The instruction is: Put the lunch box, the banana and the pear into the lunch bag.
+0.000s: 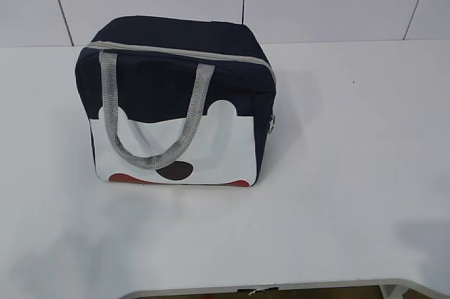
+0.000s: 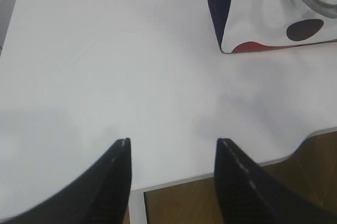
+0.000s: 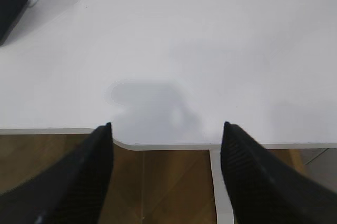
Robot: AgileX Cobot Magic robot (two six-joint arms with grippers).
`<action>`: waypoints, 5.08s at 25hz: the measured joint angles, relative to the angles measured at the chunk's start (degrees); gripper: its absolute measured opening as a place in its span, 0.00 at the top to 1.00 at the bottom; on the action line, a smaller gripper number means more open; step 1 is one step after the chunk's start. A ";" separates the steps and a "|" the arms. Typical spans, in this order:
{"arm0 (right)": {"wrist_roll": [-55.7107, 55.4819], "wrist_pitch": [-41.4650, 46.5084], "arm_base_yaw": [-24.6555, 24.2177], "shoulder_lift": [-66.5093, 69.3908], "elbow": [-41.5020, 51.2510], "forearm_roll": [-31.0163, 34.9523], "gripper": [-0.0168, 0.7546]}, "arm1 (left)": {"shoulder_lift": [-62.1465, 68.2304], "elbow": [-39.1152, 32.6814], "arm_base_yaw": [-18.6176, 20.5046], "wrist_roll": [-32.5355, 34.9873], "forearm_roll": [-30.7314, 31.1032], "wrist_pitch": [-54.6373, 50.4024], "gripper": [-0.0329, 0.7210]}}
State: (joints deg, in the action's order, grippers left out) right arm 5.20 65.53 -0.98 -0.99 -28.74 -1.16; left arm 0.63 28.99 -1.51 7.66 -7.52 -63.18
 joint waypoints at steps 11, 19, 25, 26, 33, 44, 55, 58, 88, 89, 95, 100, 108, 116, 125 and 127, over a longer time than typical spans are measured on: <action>0.00 0.00 0.00 0.00 0.00 0.00 0.30 | 0.00 0.00 0.00 0.00 0.00 0.00 0.48; 0.00 -0.02 0.00 0.00 0.00 0.00 0.30 | 0.00 0.00 0.00 0.00 0.00 0.00 0.48; 0.00 -0.02 0.00 0.00 0.00 0.00 0.30 | 0.00 0.00 0.00 0.00 0.00 0.00 0.48; 0.00 -0.02 0.00 0.00 0.00 0.00 0.30 | 0.00 0.00 0.00 0.00 0.00 0.00 0.48; 0.00 -0.02 0.00 0.00 0.00 0.00 0.30 | 0.00 0.00 0.00 0.00 0.00 0.00 0.48; 0.00 -0.02 0.00 0.00 0.00 0.00 0.30 | 0.00 0.00 0.00 0.00 0.00 0.00 0.48; 0.00 -0.12 0.00 0.00 0.00 0.00 0.30 | 0.00 0.00 0.00 0.00 0.00 0.00 0.48; 0.00 -0.12 0.00 0.00 0.00 0.00 0.30 | 0.00 0.00 0.00 0.00 0.00 0.00 0.48; 0.00 -0.12 0.00 0.00 0.00 0.00 0.30 | 0.00 0.00 0.00 0.00 0.00 0.00 0.48; 0.00 -0.12 0.00 0.00 0.00 0.00 0.30 | 0.00 0.00 0.00 0.00 0.00 0.00 0.48; 0.00 -0.12 0.00 0.00 0.00 0.00 0.30 | 0.00 0.00 0.00 0.00 0.00 0.00 0.48; 0.00 -0.12 0.00 0.00 0.00 0.00 0.30 | 0.00 0.00 0.00 0.00 0.00 0.00 0.48; 0.00 -0.12 0.00 0.00 0.00 0.00 0.30 | 0.00 0.00 0.00 0.00 0.00 0.00 0.48; 0.00 -0.12 0.00 0.00 0.00 0.00 0.30 | 0.00 0.00 0.00 0.00 0.00 0.00 0.48; 0.00 -0.12 0.00 0.00 0.00 0.00 0.30 | 0.00 0.00 0.00 0.00 0.00 0.00 0.48; 0.00 -0.12 0.00 0.00 0.00 0.00 0.30 | 0.00 0.00 0.00 0.00 0.00 0.00 0.48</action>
State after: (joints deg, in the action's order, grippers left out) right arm 5.20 65.41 -0.98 -0.99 -28.74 -1.16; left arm 0.63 28.99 -1.51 7.66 -7.52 -63.18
